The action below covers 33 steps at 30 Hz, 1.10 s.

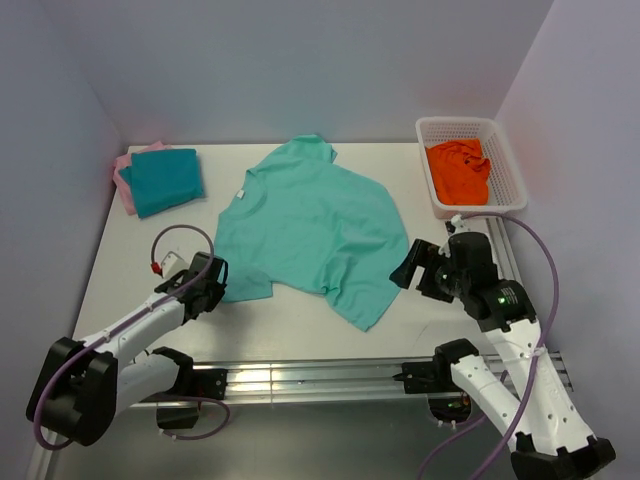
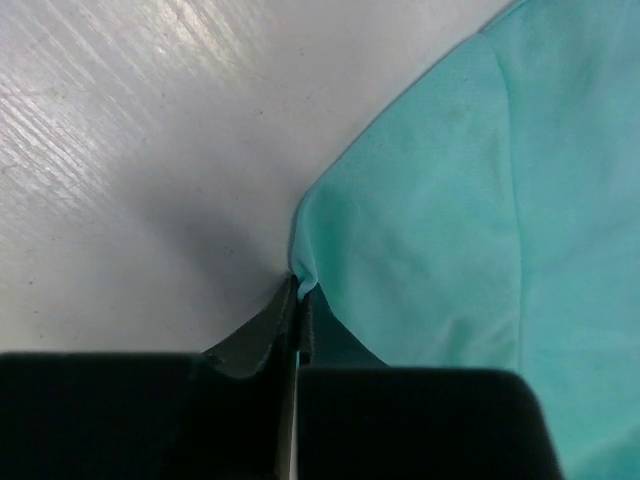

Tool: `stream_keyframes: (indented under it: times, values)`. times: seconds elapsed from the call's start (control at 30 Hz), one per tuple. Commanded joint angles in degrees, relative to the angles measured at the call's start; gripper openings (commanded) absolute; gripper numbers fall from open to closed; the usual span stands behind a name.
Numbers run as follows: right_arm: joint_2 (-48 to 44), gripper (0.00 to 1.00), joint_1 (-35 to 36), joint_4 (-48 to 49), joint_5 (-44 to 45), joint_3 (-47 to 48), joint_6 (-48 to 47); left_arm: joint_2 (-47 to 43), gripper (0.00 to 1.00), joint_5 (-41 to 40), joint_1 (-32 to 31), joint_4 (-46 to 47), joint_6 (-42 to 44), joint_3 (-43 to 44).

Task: Fold and stack the t-shirts
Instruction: Flatten out the tshirt

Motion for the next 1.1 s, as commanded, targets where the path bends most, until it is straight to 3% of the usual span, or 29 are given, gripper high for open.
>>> stream_keyframes:
  times: [0.0, 0.23, 0.57, 0.93, 1.07]
  values:
    - [1.3, 0.90, 1.1, 1.4, -2.4, -5.8, 4.1, 0.8, 0.00, 1.2, -0.2, 0.0, 2.1, 1.8]
    - [4.4, 0.87, 13.0, 7.0, 0.7, -17.0, 15.9, 1.2, 0.00, 0.5, -0.2, -2.4, 5.3, 6.2]
    - [14.8, 0.87, 15.9, 23.8, -1.2, -26.5, 22.6, -1.4, 0.00, -0.5, -0.2, -7.2, 8.5, 10.2]
    - [28.7, 0.85, 21.9, 33.0, 1.4, -24.4, 26.5, -4.0, 0.00, -1.3, -0.1, -11.1, 10.3, 11.1]
    - [29.4, 0.73, 23.6, 32.5, 2.1, -24.0, 26.9, -5.8, 0.00, -2.0, -0.1, -12.2, 10.4, 10.7]
